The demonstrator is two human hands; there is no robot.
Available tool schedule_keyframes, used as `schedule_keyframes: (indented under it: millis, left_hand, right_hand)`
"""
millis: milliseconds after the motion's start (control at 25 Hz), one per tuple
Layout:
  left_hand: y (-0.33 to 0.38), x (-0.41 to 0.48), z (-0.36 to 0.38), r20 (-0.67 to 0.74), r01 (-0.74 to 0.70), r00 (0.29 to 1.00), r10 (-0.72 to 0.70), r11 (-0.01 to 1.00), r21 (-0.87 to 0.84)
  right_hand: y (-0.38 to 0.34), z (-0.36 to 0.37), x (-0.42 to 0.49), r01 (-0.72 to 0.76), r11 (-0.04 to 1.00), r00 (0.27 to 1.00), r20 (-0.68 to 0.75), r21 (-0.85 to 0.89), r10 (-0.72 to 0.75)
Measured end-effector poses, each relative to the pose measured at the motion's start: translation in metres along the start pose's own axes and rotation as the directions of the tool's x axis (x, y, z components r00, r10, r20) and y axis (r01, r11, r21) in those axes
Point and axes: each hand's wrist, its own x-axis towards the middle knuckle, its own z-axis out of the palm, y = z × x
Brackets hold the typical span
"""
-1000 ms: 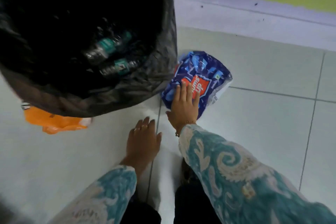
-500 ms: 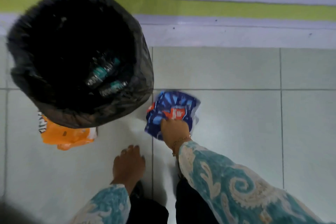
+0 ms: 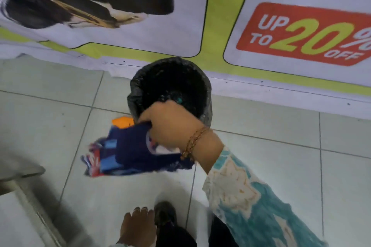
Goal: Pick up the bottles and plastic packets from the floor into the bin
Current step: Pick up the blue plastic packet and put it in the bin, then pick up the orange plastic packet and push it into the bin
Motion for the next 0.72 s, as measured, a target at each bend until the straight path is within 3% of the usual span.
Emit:
schedule_keyframes:
  millis: [80, 200, 280, 360, 440, 520, 600, 640, 720]
  left_hand:
    - [-0.010, 0.001, -0.003, -0.064, 0.006, 0.998, -0.006, 1.000, -0.001]
    - [-0.024, 0.013, -0.015, -0.125, -0.020, 0.992, 0.011, 0.997, -0.069]
    - [-0.036, 0.027, -0.019, -0.096, -0.057, 0.994, 0.052, 0.997, -0.048]
    - [-0.051, 0.036, -0.020, -0.047, -0.071, 0.996, 0.070, 0.997, -0.016]
    - [-0.069, 0.044, -0.019, -0.048, -0.069, 0.997, 0.067, 0.997, -0.025]
    - [-0.088, 0.051, -0.017, -0.077, -0.058, 0.996, 0.053, 0.996, -0.067]
    - [-0.106, 0.064, -0.012, -0.090, -0.019, 0.996, 0.008, 0.993, -0.118]
    - [-0.113, 0.070, -0.010, -0.094, 0.011, 0.995, -0.024, 0.990, -0.137]
    - [-0.130, 0.089, -0.002, -0.083, 0.092, 0.991, -0.106, 0.982, -0.162]
  right_hand:
    - [-0.007, -0.023, 0.002, -0.024, 0.999, 0.984, -0.174, -0.030, 0.019]
    - [0.009, -0.014, 0.025, -0.191, 0.978, 0.907, -0.395, -0.083, 0.143]
    - [0.025, 0.013, 0.052, -0.341, 0.935, 0.869, -0.412, -0.096, 0.274]
    - [0.043, 0.046, 0.080, -0.457, 0.886, 0.854, -0.320, -0.085, 0.410]
    - [0.053, 0.082, 0.097, -0.500, 0.862, 0.841, -0.285, -0.082, 0.461]
    - [0.051, 0.114, 0.110, -0.431, 0.897, 0.812, -0.474, -0.095, 0.340]
    - [0.035, 0.152, 0.113, -0.214, 0.974, 0.700, -0.708, -0.077, 0.097]
    - [0.023, 0.173, 0.106, -0.098, 0.992, 0.677, -0.736, -0.075, 0.011]
    - [0.012, 0.230, 0.095, 0.051, 0.998, 0.739, -0.671, -0.021, -0.052]
